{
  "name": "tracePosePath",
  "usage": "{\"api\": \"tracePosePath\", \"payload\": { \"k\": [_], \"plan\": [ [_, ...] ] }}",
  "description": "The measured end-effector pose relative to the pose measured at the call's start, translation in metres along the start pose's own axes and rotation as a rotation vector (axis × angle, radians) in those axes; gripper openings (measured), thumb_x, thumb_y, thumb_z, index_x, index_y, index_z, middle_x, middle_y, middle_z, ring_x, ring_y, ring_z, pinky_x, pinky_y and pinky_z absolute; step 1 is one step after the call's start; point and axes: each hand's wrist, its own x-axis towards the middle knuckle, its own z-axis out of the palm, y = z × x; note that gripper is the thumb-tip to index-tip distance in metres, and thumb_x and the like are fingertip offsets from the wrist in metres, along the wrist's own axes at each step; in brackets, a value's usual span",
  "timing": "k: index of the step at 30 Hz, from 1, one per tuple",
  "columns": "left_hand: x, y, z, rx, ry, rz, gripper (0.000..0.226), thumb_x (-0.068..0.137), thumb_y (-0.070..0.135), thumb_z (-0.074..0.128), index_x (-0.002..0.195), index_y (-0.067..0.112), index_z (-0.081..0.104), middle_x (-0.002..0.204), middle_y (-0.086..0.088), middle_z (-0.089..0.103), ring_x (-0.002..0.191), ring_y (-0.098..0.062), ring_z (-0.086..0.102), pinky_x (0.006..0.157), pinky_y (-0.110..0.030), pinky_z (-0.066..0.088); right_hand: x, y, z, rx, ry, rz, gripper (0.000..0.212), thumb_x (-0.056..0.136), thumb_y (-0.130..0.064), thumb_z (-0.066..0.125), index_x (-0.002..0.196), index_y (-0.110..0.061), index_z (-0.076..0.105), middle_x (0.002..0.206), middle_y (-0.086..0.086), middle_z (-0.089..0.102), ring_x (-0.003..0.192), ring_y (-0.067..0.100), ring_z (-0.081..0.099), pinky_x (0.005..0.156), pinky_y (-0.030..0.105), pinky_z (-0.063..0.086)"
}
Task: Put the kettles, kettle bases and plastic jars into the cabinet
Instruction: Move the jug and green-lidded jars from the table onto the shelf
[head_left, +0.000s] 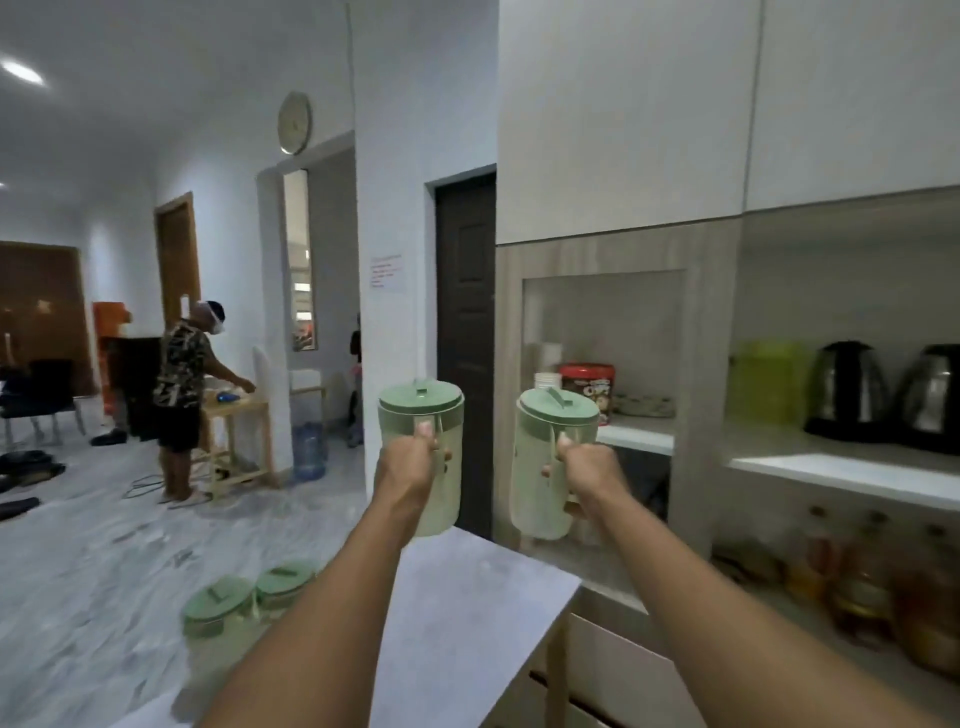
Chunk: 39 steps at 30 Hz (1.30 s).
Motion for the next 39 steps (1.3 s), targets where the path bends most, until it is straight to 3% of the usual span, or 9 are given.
{"api": "tracePosePath", "payload": {
  "k": [4,9,14,19,27,30,33,36,39],
  "plan": [
    [-0.006,-0.001,0.115,-0.033,-0.204,-0.008,0.043,0.102,0.038,0.041,0.105,0.004,0.068,0.100,-0.012,0.070,0.077,-0.019,0.061,0.063,-0.028,0.043,0.033,0.010,-0.107,-0.019,0.163,0.008,0.026,0.100,-0.030,0.048,0.078,-0.018,0.055,0.106,0.014,0.074,0.090,0.023,0.067,0.078,0.038,0.050],
    [-0.024,0.004,0.269,-0.091,-0.394,-0.014,0.043,0.101,0.038,0.042,0.104,0.004,0.069,0.107,-0.014,0.071,0.095,-0.028,0.065,0.083,-0.037,0.049,0.083,0.021,-0.239,-0.056,0.329,0.016,0.021,0.099,-0.033,0.049,0.087,-0.018,0.056,0.101,0.012,0.075,0.102,0.030,0.066,0.093,0.048,0.052],
    [-0.028,0.012,0.412,-0.123,-0.504,-0.017,0.044,0.100,0.042,0.040,0.091,0.011,0.071,0.101,-0.011,0.073,0.096,-0.028,0.067,0.089,-0.044,0.053,0.147,0.021,-0.353,-0.102,0.421,0.007,0.021,0.099,-0.034,0.049,0.101,-0.015,0.058,0.100,0.011,0.075,0.097,0.028,0.065,0.094,0.049,0.051],
    [-0.010,0.014,0.528,-0.177,-0.531,-0.041,0.043,0.103,0.035,0.039,0.103,0.004,0.069,0.097,-0.011,0.072,0.081,-0.020,0.062,0.072,-0.032,0.049,0.215,0.018,-0.430,-0.104,0.439,-0.020,0.030,0.101,-0.029,0.050,0.114,-0.005,0.062,0.105,0.015,0.073,0.081,0.019,0.063,0.092,0.047,0.051],
    [0.058,-0.016,0.626,-0.103,-0.493,-0.061,0.040,0.102,0.037,0.040,0.080,0.015,0.065,0.102,-0.012,0.071,0.100,-0.029,0.065,0.097,-0.047,0.049,0.337,0.044,-0.458,-0.035,0.408,0.000,0.019,0.102,-0.028,0.048,0.106,-0.012,0.057,0.103,0.014,0.071,0.081,0.018,0.061,0.083,0.042,0.050],
    [0.101,-0.031,0.659,-0.097,-0.467,-0.087,0.040,0.102,0.036,0.041,0.080,0.013,0.065,0.100,-0.012,0.071,0.095,-0.028,0.065,0.094,-0.042,0.050,0.394,0.055,-0.454,-0.038,0.391,0.008,0.026,0.101,-0.029,0.049,0.113,-0.010,0.061,0.099,0.013,0.073,0.082,0.020,0.064,0.085,0.041,0.051],
    [0.148,-0.042,0.693,-0.082,-0.439,-0.113,0.046,0.101,0.039,0.038,0.094,0.007,0.070,0.101,-0.013,0.071,0.094,-0.030,0.064,0.087,-0.038,0.047,0.451,0.062,-0.448,-0.033,0.381,0.025,0.029,0.100,-0.027,0.051,0.113,-0.004,0.065,0.099,0.018,0.074,0.072,0.019,0.062,0.066,0.033,0.048],
    [0.200,-0.053,0.726,-0.038,-0.394,-0.157,0.044,0.098,0.030,0.040,0.109,-0.002,0.068,0.107,-0.019,0.070,0.101,-0.036,0.066,0.081,-0.037,0.048,0.505,0.064,-0.442,-0.047,0.379,0.050,0.027,0.099,-0.025,0.053,0.109,-0.003,0.065,0.095,0.018,0.073,0.069,0.021,0.063,0.058,0.029,0.048],
    [0.242,-0.062,0.753,-0.007,-0.347,-0.189,0.038,0.098,0.025,0.039,0.100,0.000,0.067,0.101,-0.017,0.068,0.095,-0.033,0.066,0.074,-0.036,0.048,0.555,0.070,-0.437,-0.070,0.387,0.085,0.020,0.094,-0.017,0.054,0.094,-0.003,0.068,0.094,0.016,0.074,0.077,0.030,0.071,0.067,0.046,0.061]
  ]
}}
